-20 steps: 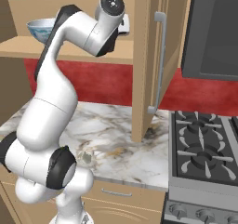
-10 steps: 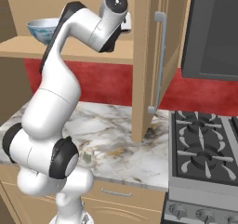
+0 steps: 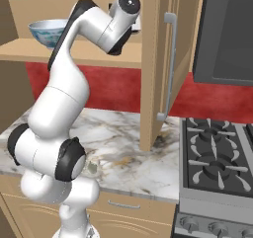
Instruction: Open the cabinet. Place the bowl and condiment on the counter. Then place the lime and garlic on the cutting board.
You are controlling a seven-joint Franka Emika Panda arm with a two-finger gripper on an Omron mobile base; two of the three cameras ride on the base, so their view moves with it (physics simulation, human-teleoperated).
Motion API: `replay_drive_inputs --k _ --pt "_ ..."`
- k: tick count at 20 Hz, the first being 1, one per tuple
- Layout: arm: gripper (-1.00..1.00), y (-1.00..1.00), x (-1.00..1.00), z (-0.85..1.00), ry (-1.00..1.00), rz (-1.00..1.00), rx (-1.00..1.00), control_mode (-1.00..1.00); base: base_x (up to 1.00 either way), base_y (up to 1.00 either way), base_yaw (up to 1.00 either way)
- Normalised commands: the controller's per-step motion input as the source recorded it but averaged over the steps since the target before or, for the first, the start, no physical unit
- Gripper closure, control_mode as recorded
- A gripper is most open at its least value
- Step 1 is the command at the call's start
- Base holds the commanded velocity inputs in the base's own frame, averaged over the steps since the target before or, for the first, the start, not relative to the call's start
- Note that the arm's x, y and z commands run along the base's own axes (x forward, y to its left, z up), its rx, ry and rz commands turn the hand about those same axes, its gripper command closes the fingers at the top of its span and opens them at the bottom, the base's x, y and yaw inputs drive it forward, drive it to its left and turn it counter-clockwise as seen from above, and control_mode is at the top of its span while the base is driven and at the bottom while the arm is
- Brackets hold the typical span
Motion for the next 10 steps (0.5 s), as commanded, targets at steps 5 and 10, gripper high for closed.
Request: replay_drive_inputs --k 5,10 --pt "-1.00 -0.01 0.25 0.00 0.00 0.08 0.00 -1.00 0.00 0.00 0.00" --pt "-1.00 -0.03 0.19 0.00 0.00 0.06 0.00 -1.00 0.00 0.00 0.00"
